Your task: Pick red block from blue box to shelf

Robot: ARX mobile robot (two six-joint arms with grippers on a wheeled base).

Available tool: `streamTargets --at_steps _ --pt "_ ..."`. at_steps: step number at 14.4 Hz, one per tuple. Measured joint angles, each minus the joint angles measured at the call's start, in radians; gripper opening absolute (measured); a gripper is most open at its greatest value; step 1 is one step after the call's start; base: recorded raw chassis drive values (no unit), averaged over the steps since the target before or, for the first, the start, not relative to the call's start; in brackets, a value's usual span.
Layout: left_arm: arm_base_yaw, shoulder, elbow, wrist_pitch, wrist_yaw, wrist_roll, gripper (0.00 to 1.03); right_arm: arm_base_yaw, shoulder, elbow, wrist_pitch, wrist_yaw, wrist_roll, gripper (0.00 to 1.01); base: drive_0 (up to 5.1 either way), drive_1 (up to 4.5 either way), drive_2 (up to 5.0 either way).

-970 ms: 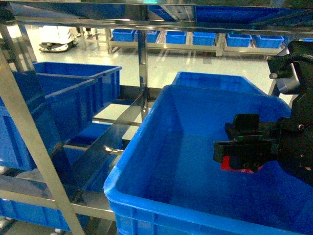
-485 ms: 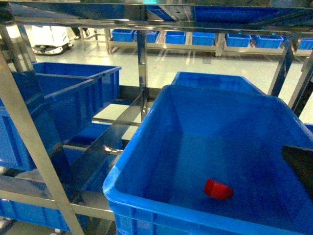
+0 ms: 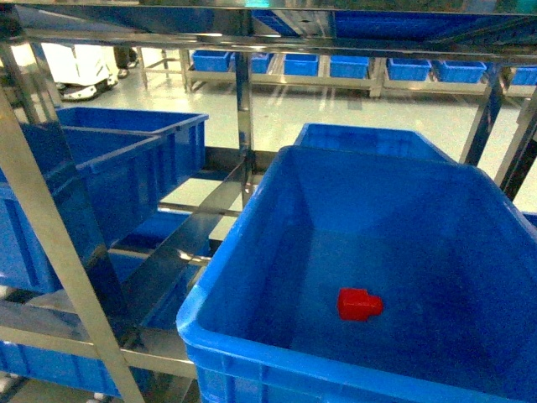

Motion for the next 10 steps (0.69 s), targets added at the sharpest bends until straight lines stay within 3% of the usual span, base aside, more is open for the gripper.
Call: streamTargets --at_steps 2,7,10 --pt "0.0 0.0 0.0 0.0 -0.001 0.0 0.98 0.001 -0.078 -0.072 0.018 -0.018 -0.044 0.61 0.0 0.0 0.0" --pt "0.0 0.0 0.0 0.0 -0.001 0.0 0.98 0.001 -0.135 -0.171 0.043 -0.018 -0.065 0.01 0.0 0.0 0.0" --pt "0.0 0.0 0.0 0.0 -0.001 0.0 0.98 0.001 -0.151 -0.198 0.048 -0.018 -0.063 0.02 0.0 0.0 0.0"
